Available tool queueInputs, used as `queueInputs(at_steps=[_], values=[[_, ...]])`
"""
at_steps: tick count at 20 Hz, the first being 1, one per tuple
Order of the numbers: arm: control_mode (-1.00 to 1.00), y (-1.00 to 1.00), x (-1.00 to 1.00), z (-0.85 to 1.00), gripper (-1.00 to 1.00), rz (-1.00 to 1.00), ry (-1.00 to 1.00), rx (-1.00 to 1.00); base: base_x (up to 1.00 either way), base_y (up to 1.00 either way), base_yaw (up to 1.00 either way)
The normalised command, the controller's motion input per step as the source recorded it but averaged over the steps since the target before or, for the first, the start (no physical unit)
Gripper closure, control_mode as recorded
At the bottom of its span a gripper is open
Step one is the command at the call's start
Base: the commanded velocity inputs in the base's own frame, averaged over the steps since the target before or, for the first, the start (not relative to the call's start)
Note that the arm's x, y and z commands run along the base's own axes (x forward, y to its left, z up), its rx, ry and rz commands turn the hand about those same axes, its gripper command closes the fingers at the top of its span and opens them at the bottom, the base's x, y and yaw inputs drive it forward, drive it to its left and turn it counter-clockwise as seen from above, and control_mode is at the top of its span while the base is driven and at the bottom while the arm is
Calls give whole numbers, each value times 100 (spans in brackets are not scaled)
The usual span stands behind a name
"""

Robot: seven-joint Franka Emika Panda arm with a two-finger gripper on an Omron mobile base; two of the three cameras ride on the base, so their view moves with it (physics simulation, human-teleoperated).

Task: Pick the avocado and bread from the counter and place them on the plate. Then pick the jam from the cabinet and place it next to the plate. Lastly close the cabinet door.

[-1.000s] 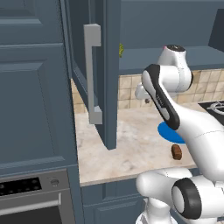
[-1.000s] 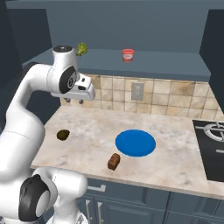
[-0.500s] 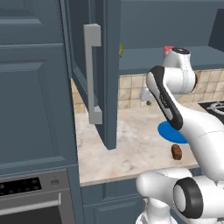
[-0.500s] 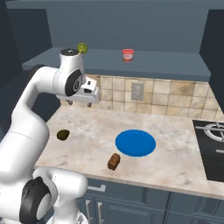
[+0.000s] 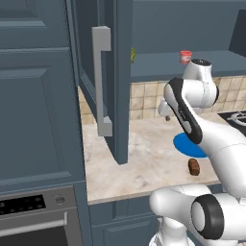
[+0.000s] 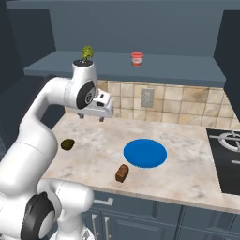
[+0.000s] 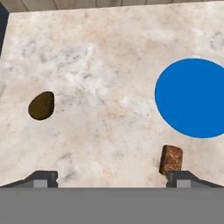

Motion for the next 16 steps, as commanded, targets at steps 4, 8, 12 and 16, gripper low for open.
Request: queueInputs(at_steps=[4, 8, 12, 16], values=[[-100, -10, -4, -35, -100, -10, 6, 0, 0, 0, 0], [-100, -9, -10, -39, -100, -12, 5, 0, 0, 0, 0], [-100, -11, -15, -41, -100, -13, 3, 0, 0, 0, 0], [-100, -15, -13, -41, -100, -13, 3, 0, 0, 0, 0]])
